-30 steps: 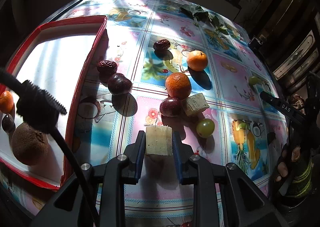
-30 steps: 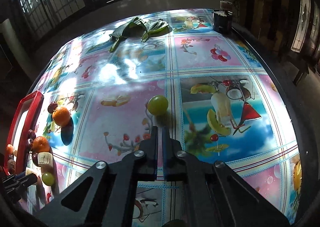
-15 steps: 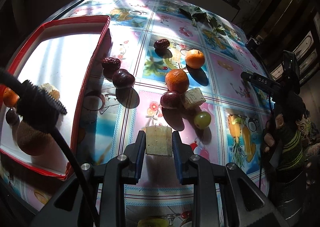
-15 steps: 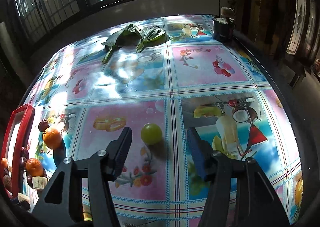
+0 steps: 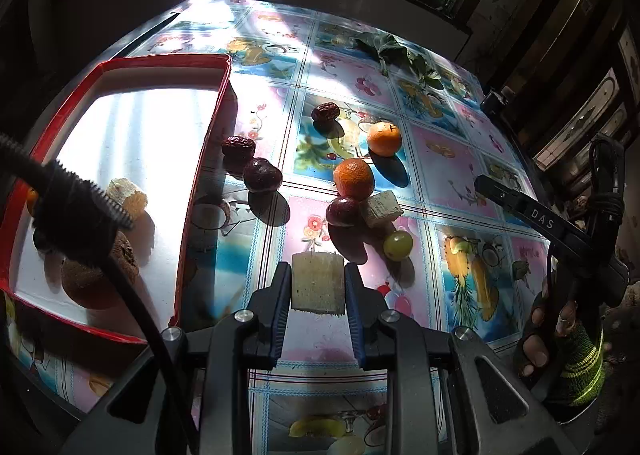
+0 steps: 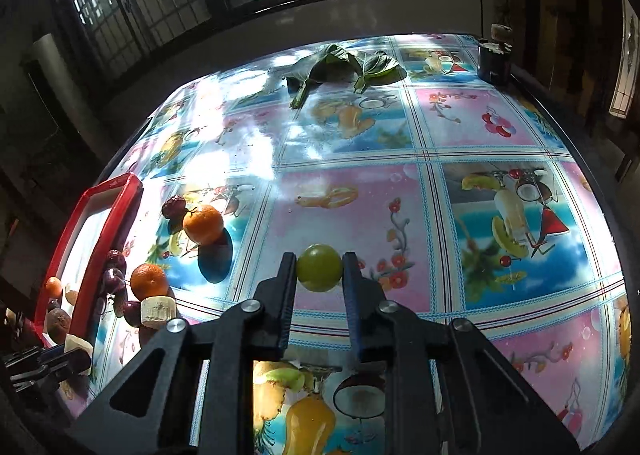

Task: Organize fruits
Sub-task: 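Carry the cube in the left tool and grape in the right tool over the tray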

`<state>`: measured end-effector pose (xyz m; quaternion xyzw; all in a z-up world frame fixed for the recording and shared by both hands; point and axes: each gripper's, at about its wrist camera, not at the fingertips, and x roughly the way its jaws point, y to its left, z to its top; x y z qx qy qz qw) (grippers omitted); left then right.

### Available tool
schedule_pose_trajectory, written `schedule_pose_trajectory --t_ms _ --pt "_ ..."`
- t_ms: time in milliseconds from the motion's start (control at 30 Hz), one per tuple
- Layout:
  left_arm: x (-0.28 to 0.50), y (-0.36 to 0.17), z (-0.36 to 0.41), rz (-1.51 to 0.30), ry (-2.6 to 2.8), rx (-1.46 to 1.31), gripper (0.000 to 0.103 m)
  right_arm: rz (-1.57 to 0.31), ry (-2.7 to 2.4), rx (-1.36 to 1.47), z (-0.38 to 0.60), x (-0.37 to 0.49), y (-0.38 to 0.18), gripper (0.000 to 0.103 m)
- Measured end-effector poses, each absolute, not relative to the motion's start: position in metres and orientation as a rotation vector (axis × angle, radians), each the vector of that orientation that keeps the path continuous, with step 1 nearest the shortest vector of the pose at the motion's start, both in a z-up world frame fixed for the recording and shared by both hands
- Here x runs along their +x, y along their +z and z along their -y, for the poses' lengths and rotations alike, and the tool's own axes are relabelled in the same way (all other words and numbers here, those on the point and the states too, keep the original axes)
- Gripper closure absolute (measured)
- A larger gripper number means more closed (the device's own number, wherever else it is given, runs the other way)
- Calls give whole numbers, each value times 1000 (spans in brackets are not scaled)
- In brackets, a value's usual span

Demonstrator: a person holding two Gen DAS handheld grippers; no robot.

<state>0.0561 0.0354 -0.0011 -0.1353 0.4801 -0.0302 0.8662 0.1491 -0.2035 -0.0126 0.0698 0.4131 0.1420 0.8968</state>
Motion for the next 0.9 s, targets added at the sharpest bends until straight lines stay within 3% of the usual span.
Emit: schedule_pose_trajectory --t_ms 900 --pt "32 20 -90 -918 166 -206 78 -876 584 52 79 95 8 78"
